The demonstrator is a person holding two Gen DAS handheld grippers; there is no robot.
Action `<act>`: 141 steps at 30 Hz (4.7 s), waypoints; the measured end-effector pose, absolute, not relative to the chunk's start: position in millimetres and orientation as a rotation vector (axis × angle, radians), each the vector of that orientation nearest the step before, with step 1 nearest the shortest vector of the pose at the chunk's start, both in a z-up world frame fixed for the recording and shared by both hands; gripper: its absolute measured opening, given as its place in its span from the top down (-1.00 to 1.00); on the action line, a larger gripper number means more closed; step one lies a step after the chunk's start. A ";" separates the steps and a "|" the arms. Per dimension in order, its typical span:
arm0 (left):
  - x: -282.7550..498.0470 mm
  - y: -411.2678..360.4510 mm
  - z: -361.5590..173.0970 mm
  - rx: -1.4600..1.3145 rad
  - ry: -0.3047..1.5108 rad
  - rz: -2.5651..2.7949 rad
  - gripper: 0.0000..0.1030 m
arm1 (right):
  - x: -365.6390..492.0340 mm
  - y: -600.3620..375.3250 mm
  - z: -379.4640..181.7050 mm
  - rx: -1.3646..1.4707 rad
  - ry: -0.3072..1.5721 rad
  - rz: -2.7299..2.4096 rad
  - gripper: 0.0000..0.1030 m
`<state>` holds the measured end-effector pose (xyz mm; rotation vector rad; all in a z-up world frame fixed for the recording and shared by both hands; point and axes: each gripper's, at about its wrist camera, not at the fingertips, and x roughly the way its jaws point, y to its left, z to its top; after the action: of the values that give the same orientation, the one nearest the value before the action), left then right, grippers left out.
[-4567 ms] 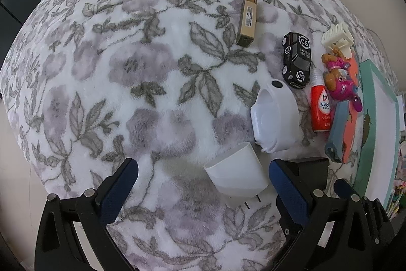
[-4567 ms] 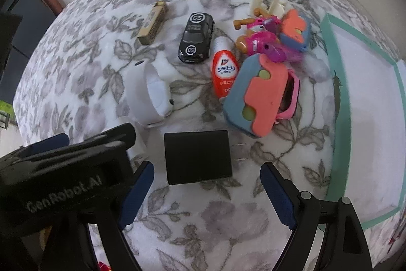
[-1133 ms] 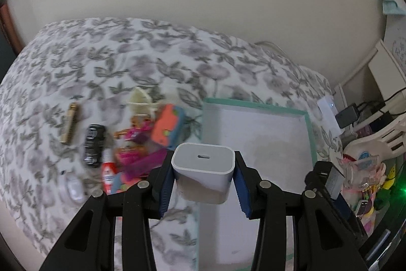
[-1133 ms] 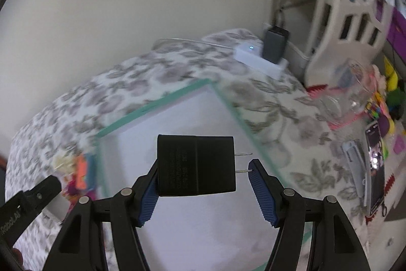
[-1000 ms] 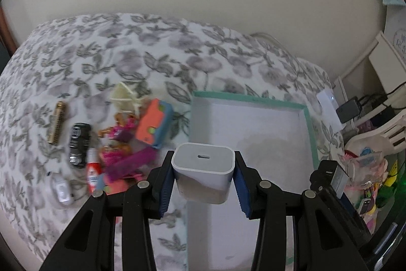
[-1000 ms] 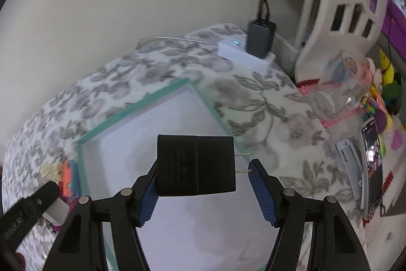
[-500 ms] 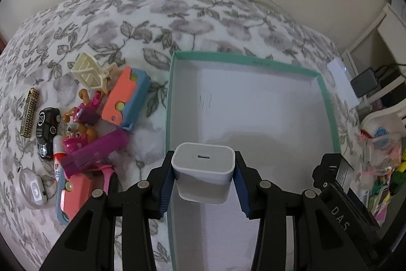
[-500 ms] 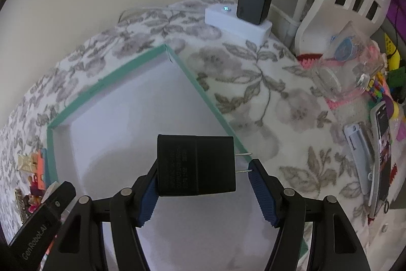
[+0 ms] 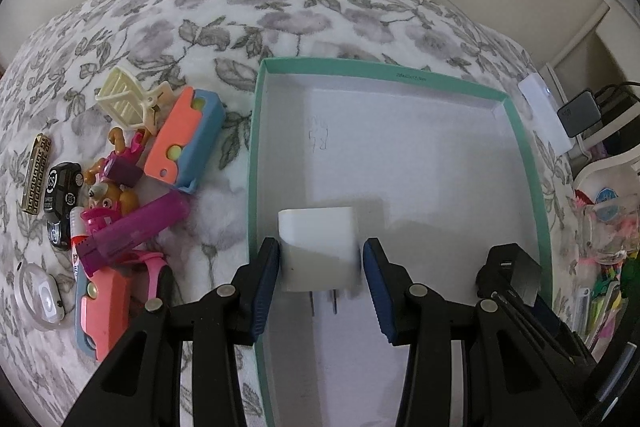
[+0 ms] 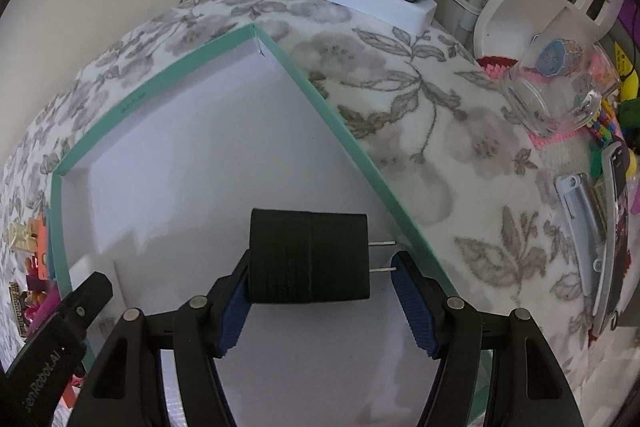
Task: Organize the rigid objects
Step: 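Carry both chargers into the teal-rimmed tray and open both tools, then move both tools back toward the object cluster, then grasp the white round case with the left tool while the right tool grasps the coral toy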
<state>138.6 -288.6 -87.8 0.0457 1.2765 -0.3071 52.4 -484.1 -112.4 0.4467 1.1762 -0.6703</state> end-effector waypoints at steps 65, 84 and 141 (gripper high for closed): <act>143.8 33.7 -6.6 -0.319 1.124 0.304 -1.00 | 123.0 -250.7 -26.9 0.108 1.032 -0.200 -1.00; 154.4 12.7 -66.2 -0.308 1.348 0.223 -1.00 | 136.7 -224.1 -97.2 0.169 1.217 -0.140 -1.00; 160.1 -27.6 -47.7 -0.289 1.327 0.121 0.63 | 117.7 -254.1 -90.6 0.397 1.253 -0.056 0.06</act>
<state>160.1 -27.6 -47.7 -0.2894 1.3270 0.1206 117.7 -254.1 -90.6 0.3971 1.2534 -0.0559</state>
